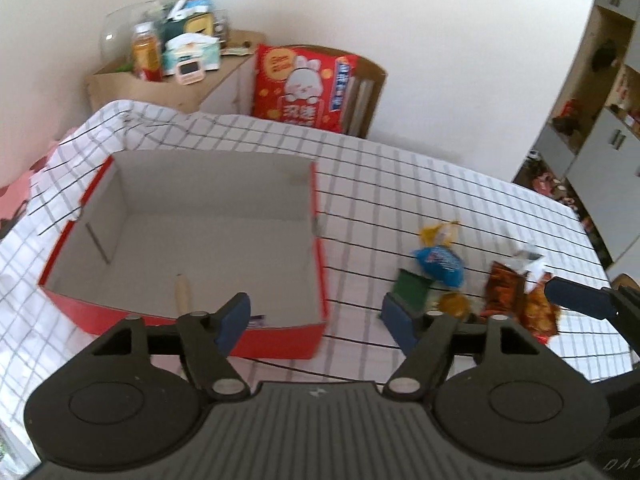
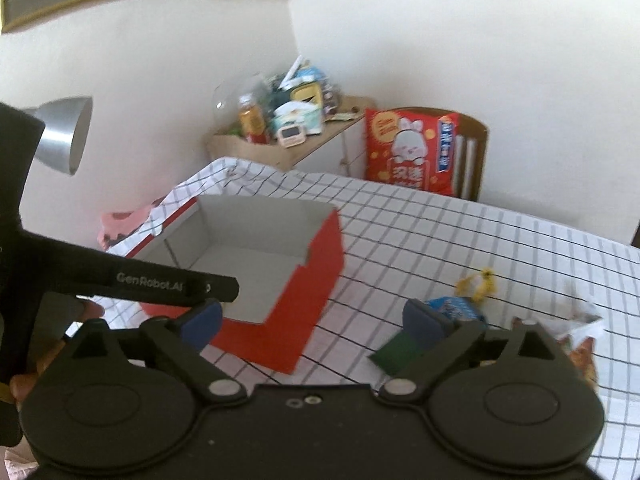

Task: Organize snacks
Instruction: 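Grasp the black packet with the left tool while the right tool grasps the chip bag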

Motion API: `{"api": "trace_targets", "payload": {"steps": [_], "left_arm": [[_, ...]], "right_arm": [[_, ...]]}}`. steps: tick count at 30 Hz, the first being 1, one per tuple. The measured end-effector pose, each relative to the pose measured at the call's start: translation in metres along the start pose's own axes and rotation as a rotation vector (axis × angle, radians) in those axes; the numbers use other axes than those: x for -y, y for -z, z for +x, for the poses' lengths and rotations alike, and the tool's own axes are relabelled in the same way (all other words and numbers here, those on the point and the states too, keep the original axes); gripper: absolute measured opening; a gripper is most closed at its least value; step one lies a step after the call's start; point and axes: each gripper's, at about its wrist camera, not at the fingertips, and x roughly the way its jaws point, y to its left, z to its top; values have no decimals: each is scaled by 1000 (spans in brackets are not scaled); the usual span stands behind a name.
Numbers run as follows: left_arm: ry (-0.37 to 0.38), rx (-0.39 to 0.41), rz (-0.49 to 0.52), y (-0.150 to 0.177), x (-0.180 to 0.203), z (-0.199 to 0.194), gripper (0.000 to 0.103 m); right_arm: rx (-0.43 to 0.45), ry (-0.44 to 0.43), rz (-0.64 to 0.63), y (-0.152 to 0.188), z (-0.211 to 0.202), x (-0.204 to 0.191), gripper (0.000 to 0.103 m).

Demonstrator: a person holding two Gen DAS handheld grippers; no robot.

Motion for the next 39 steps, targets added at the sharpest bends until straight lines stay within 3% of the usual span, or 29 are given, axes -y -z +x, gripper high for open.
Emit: {"api": "trace_targets", "payload": {"steps": [6, 10, 15, 20, 27, 33, 39], "left_arm": [[47, -1, 12, 13, 29, 2, 86], [92, -13, 13, 22, 44, 10, 102], [139, -63, 15, 31, 67, 32, 103], [82, -84, 46, 40, 104, 55, 103], [18, -143, 17, 42, 147, 91, 103], [-61, -175, 16, 43, 172, 118, 103], [-130, -259, -60, 43, 178, 147, 102]], "right_arm": [[29, 59, 33, 20, -29, 32, 102], [26, 101, 66, 34, -41, 55, 102], [14, 167, 106, 51, -50, 89, 102], [-1, 228, 141, 59, -55, 125, 102], [-43, 297, 206, 63, -42, 169, 101], [-77, 313, 258, 63, -24, 198, 99], [-126, 309, 292, 63, 0, 214, 96]]}}
